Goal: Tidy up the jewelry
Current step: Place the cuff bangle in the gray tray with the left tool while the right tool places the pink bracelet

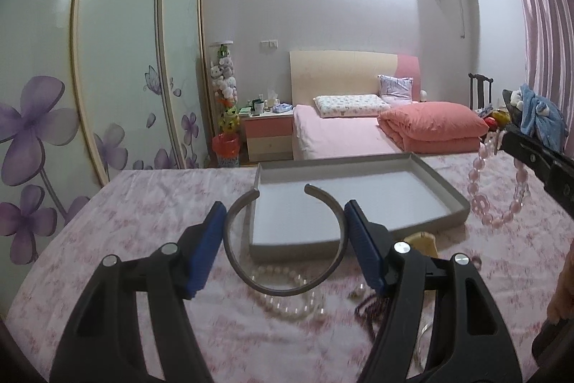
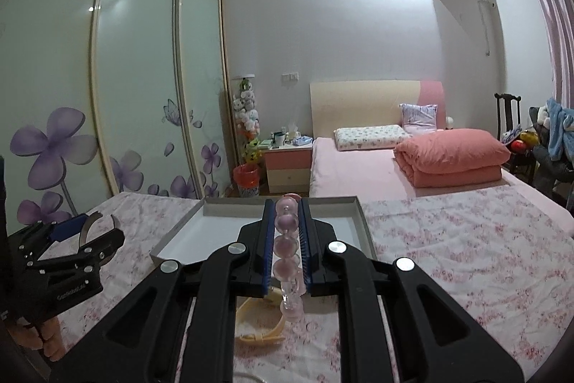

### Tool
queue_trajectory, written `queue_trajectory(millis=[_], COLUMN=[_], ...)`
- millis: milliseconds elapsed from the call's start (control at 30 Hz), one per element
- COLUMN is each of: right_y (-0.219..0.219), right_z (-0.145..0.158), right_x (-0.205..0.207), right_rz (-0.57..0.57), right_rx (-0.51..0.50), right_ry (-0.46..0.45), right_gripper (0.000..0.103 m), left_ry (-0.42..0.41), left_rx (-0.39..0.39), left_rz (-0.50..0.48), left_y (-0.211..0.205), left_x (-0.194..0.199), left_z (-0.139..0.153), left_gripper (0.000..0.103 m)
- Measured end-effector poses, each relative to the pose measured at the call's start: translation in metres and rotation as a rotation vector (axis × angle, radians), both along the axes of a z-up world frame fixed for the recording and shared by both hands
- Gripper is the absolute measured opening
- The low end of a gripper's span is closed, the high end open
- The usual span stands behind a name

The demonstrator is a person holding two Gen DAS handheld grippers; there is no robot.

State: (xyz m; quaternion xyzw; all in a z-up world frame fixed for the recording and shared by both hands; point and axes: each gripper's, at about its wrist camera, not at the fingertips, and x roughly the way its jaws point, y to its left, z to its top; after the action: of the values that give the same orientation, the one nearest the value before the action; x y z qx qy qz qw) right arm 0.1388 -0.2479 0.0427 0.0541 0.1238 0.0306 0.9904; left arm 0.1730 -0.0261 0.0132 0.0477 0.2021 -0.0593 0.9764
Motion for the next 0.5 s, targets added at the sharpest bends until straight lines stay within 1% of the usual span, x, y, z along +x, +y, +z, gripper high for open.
queue_trajectory(millis=[200,333,500], right_y=[-0.001,-0.004,-0.006], right_z=[0.005,0.006,0.002], right_x=[0.019,0.04,0.065], right_rz=[-0.014,-0.025,-0.035], right_rx=[0.003,0.004,0.002], right_ry=[-0.025,-0.034,-0.038], right_gripper=[0.014,0.014,0.014], left_ry=[0.004,0.013,0.004], left_rx=[-0.018,-0.029,-0.032], left_rz=[0.002,0.01,0.006], left_y=[-0.008,-0.013,-0.024], left_x=[0.034,0.062,0.086], left_z=[0.006,0.009,0.008], left_gripper=[0.066,0.066,0.066])
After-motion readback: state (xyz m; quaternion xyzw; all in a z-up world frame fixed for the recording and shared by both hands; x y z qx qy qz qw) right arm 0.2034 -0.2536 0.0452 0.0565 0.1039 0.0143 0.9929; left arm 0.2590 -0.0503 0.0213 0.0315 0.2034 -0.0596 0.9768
